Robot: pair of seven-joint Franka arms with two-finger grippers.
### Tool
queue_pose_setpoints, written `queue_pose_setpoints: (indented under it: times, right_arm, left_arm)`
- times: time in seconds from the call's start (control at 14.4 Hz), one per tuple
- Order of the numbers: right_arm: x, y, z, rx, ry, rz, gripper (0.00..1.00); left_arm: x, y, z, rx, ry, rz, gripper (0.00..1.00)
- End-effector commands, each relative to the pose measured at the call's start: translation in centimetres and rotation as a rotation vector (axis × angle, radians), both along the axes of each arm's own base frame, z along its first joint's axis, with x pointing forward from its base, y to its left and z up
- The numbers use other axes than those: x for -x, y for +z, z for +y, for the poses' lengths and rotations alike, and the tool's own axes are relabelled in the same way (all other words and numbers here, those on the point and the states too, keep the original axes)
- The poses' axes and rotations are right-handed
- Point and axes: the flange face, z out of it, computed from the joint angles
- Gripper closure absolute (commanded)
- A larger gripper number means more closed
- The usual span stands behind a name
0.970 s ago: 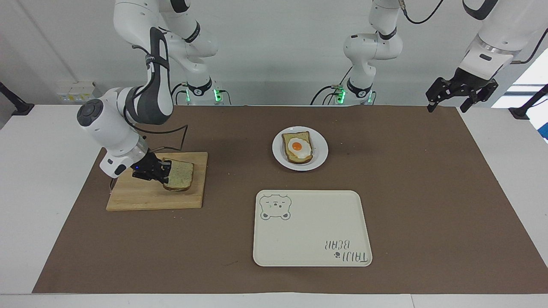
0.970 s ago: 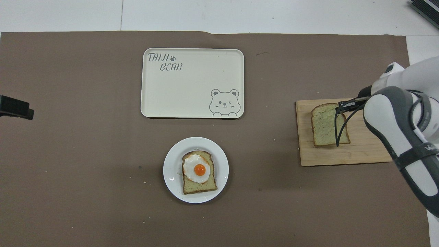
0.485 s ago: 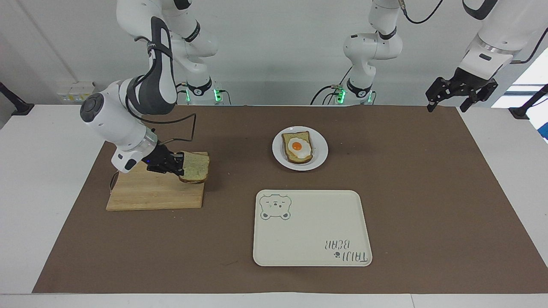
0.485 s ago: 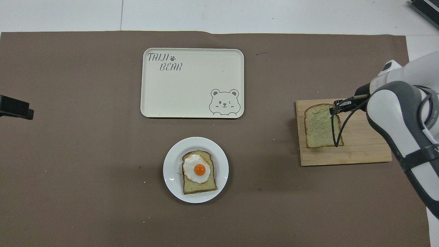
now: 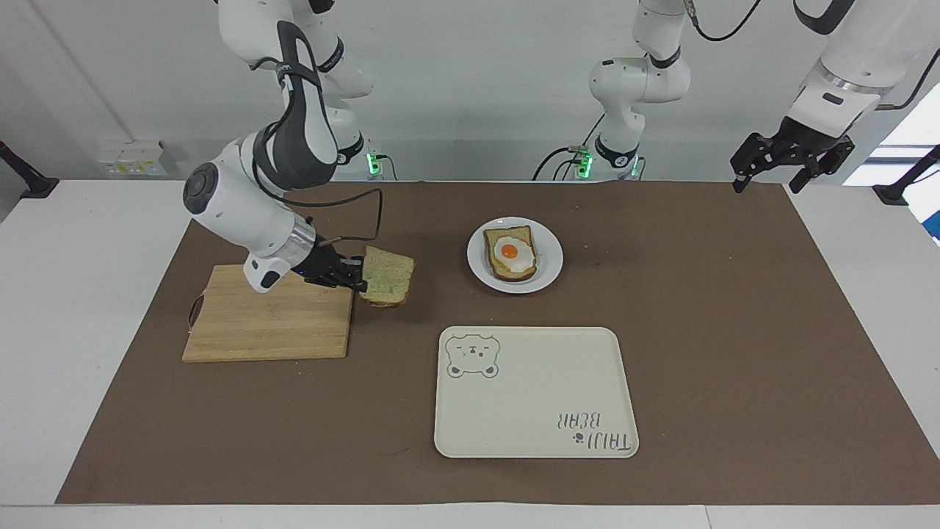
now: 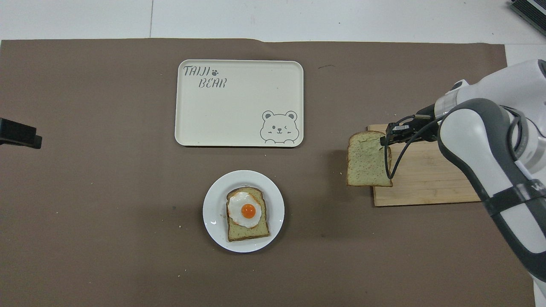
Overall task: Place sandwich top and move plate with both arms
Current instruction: 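Lift the bread slice and carry it over the egg toast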
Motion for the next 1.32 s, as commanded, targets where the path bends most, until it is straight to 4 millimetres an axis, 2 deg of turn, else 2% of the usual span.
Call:
queue_pose_setpoints:
  times: [0.0, 0.21, 0.35, 0.83, 1.25]
  right_arm:
    - [0.9, 1.0, 2.6, -0.028, -0.012, 0.036, 1.00]
    - [2.1, 1.5, 5.8, -0.080, -0.018, 0.076, 1.00]
    - [2.5, 1.6, 6.9, -0.109, -0.015, 0.096, 1.00]
    - [5.6, 2.4, 14.9, -0.122, -0.068, 0.153, 1.00]
    - [7.1, 2.8, 18.3, -0.124, -0.016, 0.100, 1.00]
  left_arm:
    - [0.4, 0.3, 0.0, 0.013, 0.010, 0.005, 0.00]
    - [0.4, 0.3, 0.0, 0.013, 0.010, 0.005, 0.00]
    - [0.4, 0.3, 0.1, 0.013, 0.011, 0.005, 0.00]
    - [0.3, 0.3, 0.0, 0.013, 0.011, 0.004, 0.00]
    - [0.4, 0.2, 0.0, 0.014, 0.017, 0.007, 0.00]
